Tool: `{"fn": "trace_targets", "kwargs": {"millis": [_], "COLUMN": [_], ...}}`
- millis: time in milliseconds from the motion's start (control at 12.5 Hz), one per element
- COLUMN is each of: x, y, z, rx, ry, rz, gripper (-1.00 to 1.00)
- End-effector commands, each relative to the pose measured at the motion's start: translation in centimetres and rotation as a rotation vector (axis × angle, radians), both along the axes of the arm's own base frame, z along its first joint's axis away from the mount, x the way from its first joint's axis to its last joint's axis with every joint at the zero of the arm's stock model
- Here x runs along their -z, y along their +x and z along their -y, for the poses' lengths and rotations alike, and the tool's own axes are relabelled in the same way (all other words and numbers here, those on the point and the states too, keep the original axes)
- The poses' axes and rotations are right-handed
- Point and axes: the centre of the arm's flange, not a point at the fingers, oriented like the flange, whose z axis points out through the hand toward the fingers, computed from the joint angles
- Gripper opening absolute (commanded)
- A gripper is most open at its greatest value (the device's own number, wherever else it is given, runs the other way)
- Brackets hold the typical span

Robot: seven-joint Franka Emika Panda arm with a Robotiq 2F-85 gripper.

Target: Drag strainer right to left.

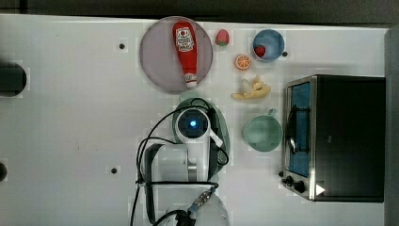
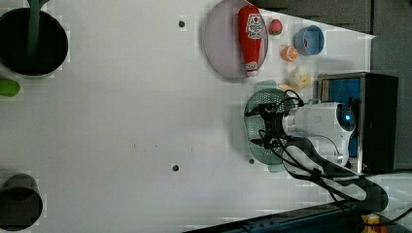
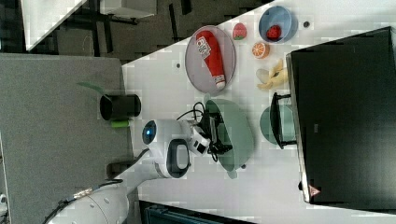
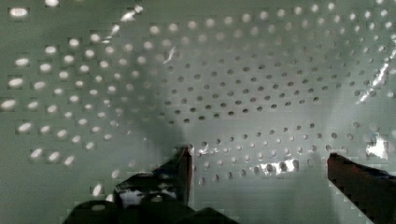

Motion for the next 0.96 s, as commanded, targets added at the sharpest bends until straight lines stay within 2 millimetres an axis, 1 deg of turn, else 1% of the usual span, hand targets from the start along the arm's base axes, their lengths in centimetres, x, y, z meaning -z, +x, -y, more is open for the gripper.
{"fn": "trace_targets", "kwargs": {"millis": [80,480,720,960], "x": [-1.0,-1.3,-1.2,-0.8], "y": [0.2,-0.7,-1.2,-0.9], "z": [-3.9,-10.6,-14.6,-18.5], "rx": [0.067,0.089,0.093,0.061], "ry": [0.015,0.018,0.018,0.032], "rz": [0.026,0.03,0.028,0.033], "gripper": [1.0,1.0,1.0,1.0]}}
